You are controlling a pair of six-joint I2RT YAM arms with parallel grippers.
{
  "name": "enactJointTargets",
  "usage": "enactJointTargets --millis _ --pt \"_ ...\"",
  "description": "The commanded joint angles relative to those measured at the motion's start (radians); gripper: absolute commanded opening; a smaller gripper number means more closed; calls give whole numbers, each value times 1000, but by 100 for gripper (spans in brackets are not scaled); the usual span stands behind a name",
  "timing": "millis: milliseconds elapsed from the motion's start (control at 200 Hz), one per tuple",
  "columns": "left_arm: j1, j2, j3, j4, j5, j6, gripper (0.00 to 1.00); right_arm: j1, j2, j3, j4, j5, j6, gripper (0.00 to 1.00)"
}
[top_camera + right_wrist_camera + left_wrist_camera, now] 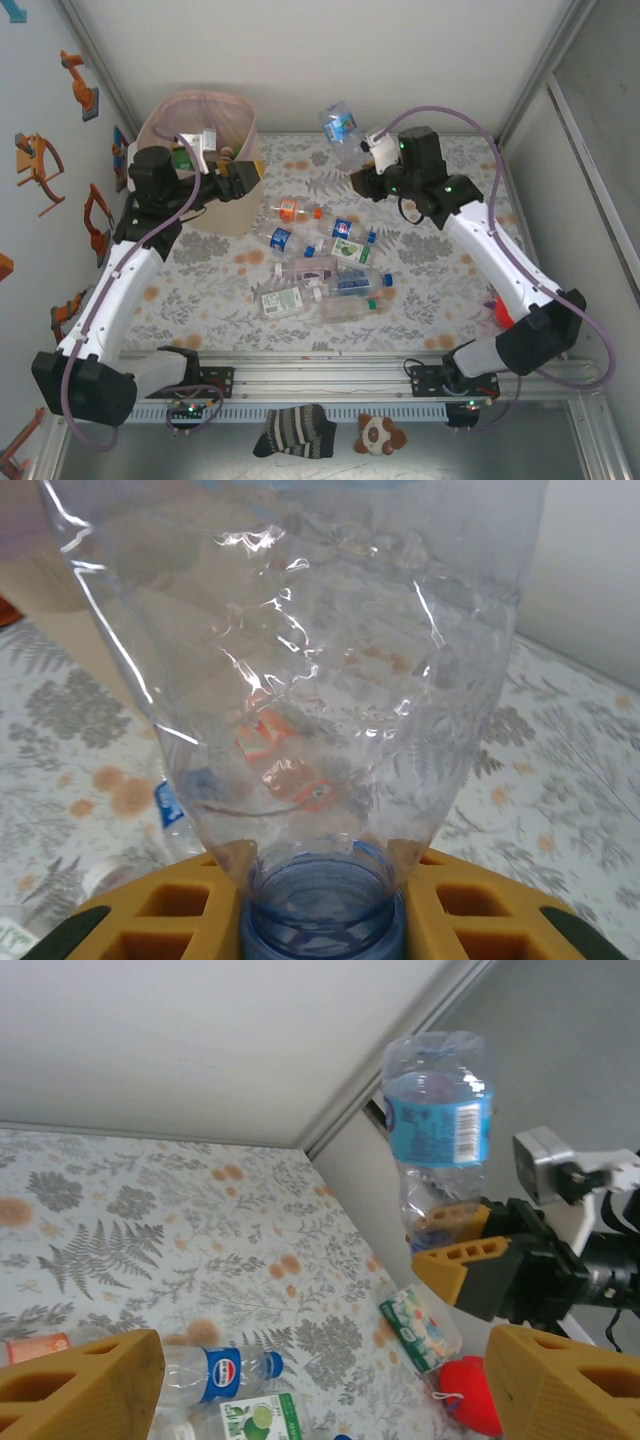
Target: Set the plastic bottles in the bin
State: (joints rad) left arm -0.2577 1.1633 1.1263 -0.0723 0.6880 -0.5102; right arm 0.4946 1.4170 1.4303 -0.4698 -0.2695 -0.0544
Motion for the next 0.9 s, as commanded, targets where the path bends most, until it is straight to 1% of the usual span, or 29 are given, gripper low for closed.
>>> enactJointTargets --millis 0,155,330,516,596,641,791,896 --pt "-37 6 45 80 1 -32 85 35 -41 -36 84 -40 -39 30" --pt "-89 41 87 114 -2 -44 91 88 -63 -83 146 -10 -101 30" --pt "-126 90 144 101 -17 -41 93 127 -49 -65 138 42 -129 30" --pt "-156 143 179 119 -46 -95 93 163 -46 -73 152 119 -176 30" --pt "-168 170 196 130 -48 -121 88 174 -44 -67 150 145 -193 30" --pt "-173 180 206 136 -48 -133 87 180 -46 -65 153 159 -201 30" --pt "-195 191 234 134 -70 -154 87 200 -43 -63 155 225 -216 30" --pt "-220 205 239 133 -87 -157 87 212 -32 -49 126 267 -232 30"
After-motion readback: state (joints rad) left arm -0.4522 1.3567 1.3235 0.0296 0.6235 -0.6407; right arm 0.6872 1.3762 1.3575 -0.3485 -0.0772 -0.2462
